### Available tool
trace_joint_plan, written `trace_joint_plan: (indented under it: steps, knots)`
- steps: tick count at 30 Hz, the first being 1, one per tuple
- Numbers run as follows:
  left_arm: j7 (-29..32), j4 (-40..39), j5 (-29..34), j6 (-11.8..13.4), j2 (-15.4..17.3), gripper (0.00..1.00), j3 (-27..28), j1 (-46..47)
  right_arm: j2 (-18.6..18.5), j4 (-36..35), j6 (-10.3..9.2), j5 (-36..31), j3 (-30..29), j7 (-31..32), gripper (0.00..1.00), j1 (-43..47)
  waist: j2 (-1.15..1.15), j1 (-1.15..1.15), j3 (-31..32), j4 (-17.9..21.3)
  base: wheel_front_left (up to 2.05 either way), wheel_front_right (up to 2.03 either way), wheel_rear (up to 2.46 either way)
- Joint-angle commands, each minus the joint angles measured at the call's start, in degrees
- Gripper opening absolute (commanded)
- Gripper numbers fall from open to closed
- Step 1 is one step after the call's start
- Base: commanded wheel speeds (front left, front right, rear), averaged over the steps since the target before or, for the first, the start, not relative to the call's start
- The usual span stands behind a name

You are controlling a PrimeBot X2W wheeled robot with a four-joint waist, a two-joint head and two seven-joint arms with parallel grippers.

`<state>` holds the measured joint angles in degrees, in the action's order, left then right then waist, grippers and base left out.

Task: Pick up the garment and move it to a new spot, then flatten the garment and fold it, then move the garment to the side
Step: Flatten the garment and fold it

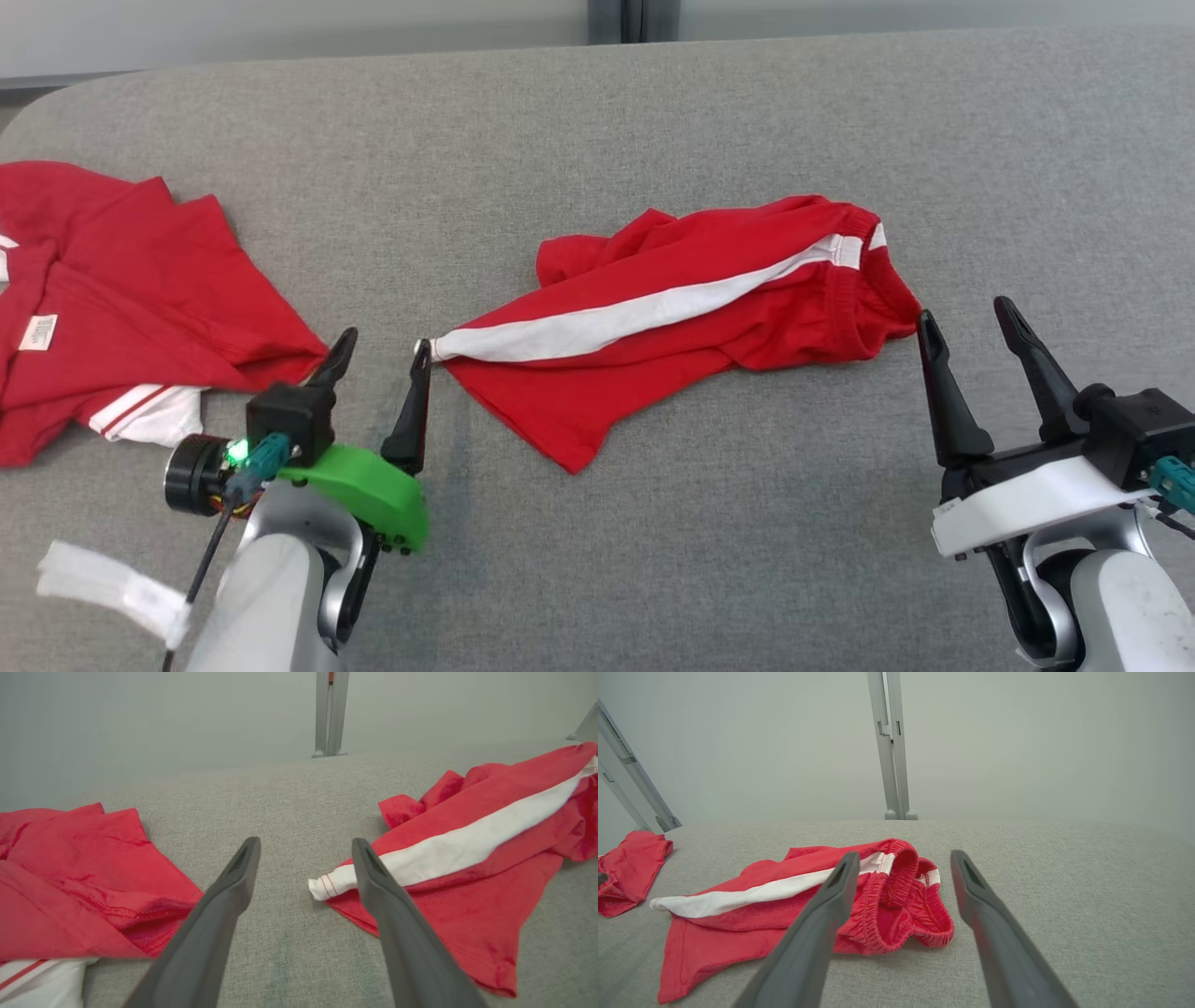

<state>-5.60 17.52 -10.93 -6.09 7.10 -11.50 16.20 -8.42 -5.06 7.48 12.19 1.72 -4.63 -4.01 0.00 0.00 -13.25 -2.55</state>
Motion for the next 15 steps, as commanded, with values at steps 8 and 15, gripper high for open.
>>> trace_joint_plan:
  steps: [8,15]
  knots:
    - [12.7,5.8,-3.5,-1.0,2.0,1.0,-2.3,5.8,0.2,1.2,0.02,0.4,1.4,-0.4,1.0,-2.6,0.0,0.0,-3.7,2.7,0.0,0.0,0.0]
    - [12.9,5.8,-5.1,-1.2,2.8,0.0,-3.3,7.7,-0.2,2.3,0.02,0.7,1.5,-0.9,1.0,-3.5,0.0,0.0,-5.4,3.7,0.0,0.0,0.0]
